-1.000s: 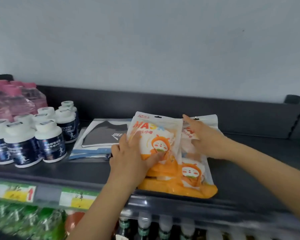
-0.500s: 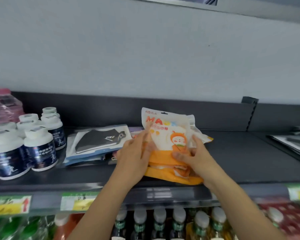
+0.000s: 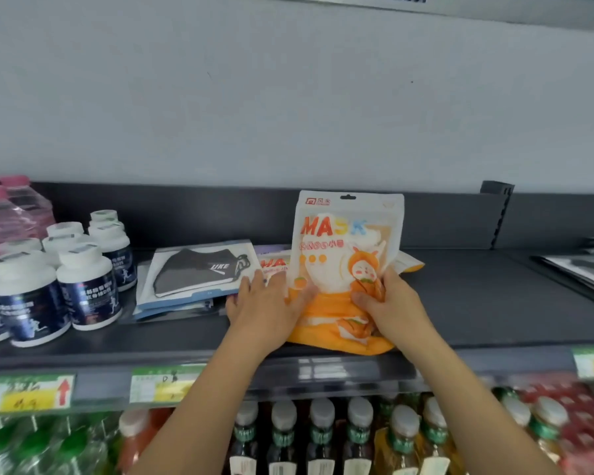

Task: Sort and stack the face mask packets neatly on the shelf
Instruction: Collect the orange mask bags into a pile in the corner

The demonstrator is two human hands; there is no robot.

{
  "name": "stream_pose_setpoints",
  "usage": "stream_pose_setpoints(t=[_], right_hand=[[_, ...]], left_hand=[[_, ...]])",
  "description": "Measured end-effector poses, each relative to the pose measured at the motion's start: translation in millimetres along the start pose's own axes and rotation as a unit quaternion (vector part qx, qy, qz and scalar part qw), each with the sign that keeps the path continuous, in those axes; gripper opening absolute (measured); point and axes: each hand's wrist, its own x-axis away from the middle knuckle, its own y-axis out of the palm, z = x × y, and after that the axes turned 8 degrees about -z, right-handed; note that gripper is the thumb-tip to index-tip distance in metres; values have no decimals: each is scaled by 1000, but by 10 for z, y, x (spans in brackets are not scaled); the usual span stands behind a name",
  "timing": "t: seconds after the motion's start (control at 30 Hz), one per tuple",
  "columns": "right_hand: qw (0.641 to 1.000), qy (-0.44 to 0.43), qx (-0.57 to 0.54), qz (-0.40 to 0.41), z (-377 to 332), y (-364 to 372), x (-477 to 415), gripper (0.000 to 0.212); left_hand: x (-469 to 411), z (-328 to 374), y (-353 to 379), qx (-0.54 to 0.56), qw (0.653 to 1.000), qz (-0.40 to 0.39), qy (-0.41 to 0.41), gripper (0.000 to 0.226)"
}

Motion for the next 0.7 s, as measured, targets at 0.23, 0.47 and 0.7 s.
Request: stream_pose_setpoints(t=[0.23, 0.47, 0.7], right_hand=[[997, 11, -6, -76, -7, 14, -60, 36], [986, 1, -151, -76, -34, -42, 6, 37], [956, -31, -291, 3, -124, -145, 141, 44]], left_hand=[[8, -1, -29, -30, 999, -23, 23, 107], [-69, -70, 19, 22, 996, 25, 84, 107], [48, -4, -85, 169, 964, 160, 128, 63]])
